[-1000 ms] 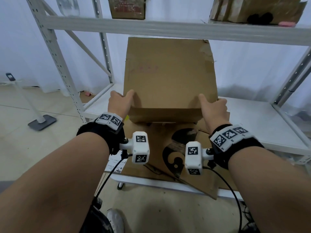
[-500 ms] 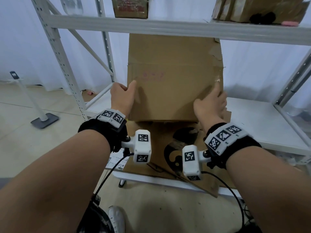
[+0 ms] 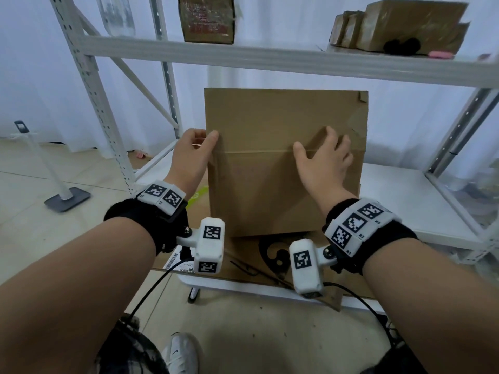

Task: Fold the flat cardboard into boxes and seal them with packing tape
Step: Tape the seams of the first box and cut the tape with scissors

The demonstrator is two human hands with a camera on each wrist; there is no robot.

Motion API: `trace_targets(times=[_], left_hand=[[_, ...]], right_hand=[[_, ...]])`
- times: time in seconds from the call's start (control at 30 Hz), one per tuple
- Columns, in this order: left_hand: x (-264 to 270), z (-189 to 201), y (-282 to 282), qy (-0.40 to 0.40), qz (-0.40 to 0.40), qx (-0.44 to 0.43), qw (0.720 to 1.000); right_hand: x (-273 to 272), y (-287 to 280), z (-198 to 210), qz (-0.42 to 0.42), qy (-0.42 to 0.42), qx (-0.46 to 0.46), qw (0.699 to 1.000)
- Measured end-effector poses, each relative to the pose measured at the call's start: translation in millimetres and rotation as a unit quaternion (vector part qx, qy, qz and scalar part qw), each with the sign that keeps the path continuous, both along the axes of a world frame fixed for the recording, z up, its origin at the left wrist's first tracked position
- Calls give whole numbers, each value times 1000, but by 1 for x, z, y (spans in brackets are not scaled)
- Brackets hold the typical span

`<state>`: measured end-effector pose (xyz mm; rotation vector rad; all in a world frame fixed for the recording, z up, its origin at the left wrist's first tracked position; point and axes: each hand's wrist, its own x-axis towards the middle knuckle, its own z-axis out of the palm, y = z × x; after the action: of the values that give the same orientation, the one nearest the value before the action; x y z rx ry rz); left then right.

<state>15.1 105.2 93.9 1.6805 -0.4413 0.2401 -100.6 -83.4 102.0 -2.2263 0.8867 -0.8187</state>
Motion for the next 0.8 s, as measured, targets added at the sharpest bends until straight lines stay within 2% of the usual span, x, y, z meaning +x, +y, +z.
trace_targets(times=[0.2, 0.37, 0.47, 0.57, 0.67, 0.73, 0.8], left_hand=[[-24, 25, 15, -27, -72, 16, 997], [-55, 53, 22, -91, -123, 165, 974], [-69, 60, 24, -97, -142, 234, 957], [-81, 60, 27, -90, -145, 239, 956], [-101, 59, 25, -84, -178, 209, 958], [-116, 60, 20, -67, -231, 189, 952], [-125, 62, 11, -13, -302, 165, 939]], right_hand=[[-28, 16, 22, -19, -25, 90, 995], [-54, 27, 44, -6, -18, 184, 983], [-67, 35, 53, 34, -35, 292, 955], [-76, 49, 59, 91, -43, 383, 918], [-76, 57, 61, 116, -32, 380, 917], [-75, 58, 61, 115, -22, 346, 931], [-73, 53, 58, 103, 3, 305, 947]])
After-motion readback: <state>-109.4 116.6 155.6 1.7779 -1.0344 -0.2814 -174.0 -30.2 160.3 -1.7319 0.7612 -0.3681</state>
